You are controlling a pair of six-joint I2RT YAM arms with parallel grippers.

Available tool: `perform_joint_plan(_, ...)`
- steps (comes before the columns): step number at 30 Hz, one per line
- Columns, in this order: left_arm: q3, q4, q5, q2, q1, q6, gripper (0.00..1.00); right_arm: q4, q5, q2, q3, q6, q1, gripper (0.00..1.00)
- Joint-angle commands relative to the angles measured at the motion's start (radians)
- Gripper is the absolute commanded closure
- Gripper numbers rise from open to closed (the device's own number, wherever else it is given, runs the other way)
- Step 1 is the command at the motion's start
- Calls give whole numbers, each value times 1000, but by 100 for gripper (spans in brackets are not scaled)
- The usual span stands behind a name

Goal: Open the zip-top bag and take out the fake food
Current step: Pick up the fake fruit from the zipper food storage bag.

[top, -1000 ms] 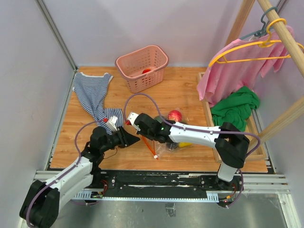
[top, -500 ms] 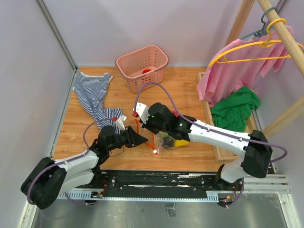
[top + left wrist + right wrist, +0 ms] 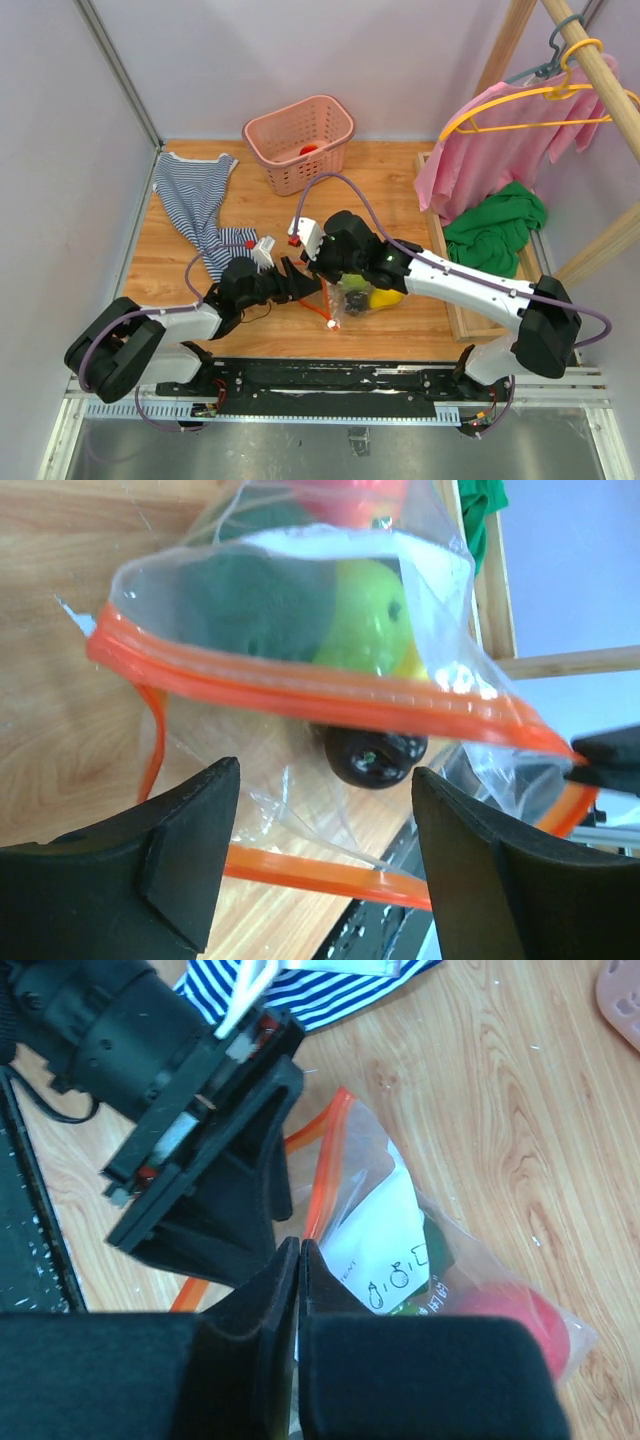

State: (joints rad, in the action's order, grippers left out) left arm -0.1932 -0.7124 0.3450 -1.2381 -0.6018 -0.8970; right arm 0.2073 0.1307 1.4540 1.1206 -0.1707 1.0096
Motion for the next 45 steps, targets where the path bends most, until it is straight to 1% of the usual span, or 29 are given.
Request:
perform_joint_plan(1,-49,-59,-62,-38,-16,34,26,28,145,-44,-7,-73,-23,95)
perform_joint_plan(2,-54,-66,-64,-50,-16,37,26,43,159,-44,0,-90,-32,89)
perform_joint_plan(3,-55,-73,-64,-62,-18,41,26,59,193,-45,5,-100,-51,82)
perform_joint_plan(6,-46,-118,-63,-96,-18,41,26,116,364,-47,23,-138,-132,61)
perform_joint_plan(7,-43,-133,-62,-107,-17,43,26,130,441,-47,23,-152,-163,56)
perform_joint_plan(9,-41,-149,-63,-125,-18,49,26,148,509,-45,21,-172,-215,49)
perform_joint_plan(11,-41,-165,-63,-142,-18,53,26,148,509,-35,23,-168,-262,46)
perform_joint_plan(14,-43,-191,-68,-165,-18,64,26,155,452,13,44,-151,-330,47)
perform_joint_plan(17,-42,-232,-65,-188,-18,84,25,181,380,98,86,-155,-358,59)
perform_joint_plan(19,-46,-251,-59,-207,-18,99,25,212,328,164,130,-173,-359,64)
perform_joint_plan(22,-60,-254,-59,-226,-18,121,24,248,252,254,210,-177,-359,75)
perform_joint_plan(26,-67,-255,-86,-233,-18,150,23,270,203,349,268,-164,-359,83)
perform_joint_plan(30,-71,-256,-111,-231,-18,175,21,273,217,368,241,-174,-359,86)
perform_joint_plan(36,-87,-255,-130,-239,-21,190,20,292,291,396,233,-196,-359,87)
perform_joint_plan(45,-109,-187,-192,-269,-61,192,18,319,415,414,245,-207,-358,88)
